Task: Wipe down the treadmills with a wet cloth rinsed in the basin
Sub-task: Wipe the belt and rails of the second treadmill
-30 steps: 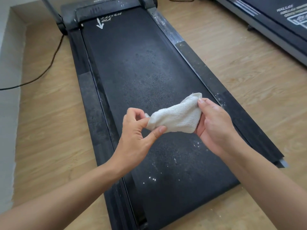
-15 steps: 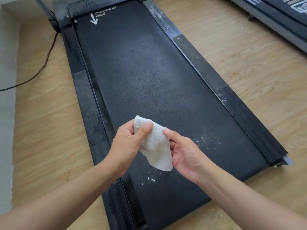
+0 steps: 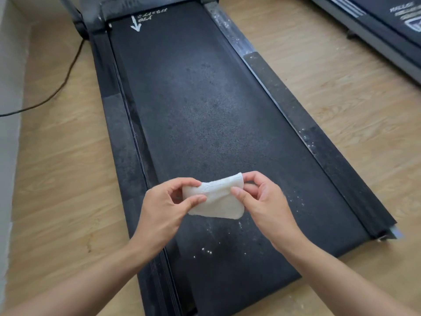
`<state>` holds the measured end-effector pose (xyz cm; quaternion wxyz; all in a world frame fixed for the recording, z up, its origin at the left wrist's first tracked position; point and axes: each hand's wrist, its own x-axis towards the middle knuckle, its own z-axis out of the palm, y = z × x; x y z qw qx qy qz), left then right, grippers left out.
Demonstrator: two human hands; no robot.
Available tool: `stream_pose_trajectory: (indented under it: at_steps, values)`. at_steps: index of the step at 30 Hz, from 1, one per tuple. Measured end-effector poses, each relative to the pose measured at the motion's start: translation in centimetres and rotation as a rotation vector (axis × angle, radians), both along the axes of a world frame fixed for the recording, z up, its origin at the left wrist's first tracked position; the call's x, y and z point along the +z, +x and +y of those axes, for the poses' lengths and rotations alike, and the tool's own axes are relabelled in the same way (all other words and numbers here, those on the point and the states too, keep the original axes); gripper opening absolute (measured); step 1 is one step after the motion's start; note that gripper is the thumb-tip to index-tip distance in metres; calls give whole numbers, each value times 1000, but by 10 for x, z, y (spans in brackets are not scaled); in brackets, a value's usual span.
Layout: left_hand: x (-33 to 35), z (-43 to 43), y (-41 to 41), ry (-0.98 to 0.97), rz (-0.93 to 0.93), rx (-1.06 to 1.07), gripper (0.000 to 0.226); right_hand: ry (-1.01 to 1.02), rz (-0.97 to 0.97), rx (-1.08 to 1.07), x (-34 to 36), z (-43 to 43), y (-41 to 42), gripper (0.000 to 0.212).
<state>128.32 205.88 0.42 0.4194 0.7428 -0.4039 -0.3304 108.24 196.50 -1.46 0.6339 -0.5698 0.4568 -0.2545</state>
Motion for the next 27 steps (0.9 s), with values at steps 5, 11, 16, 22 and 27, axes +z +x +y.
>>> stream_pose_trajectory:
  at_steps: [5, 11, 16, 22, 27]
  values:
    - [-4, 13, 14, -7, -151, 3, 21, -53, 42, 19, 3, -2, 2, 13]
    - [8, 29, 21, -102, -192, -169, 15, -165, 57, 58, 20, 13, 0, 16]
    - [12, 21, 42, -76, -133, -130, 11, -103, 81, 62, 24, 2, 18, 10]
    - [18, 8, 72, -232, -356, -47, 15, -206, -25, 21, 21, -31, 76, 19]
    - [-33, 27, 86, -95, -487, -365, 25, -489, 294, 252, -23, -23, 55, 20]
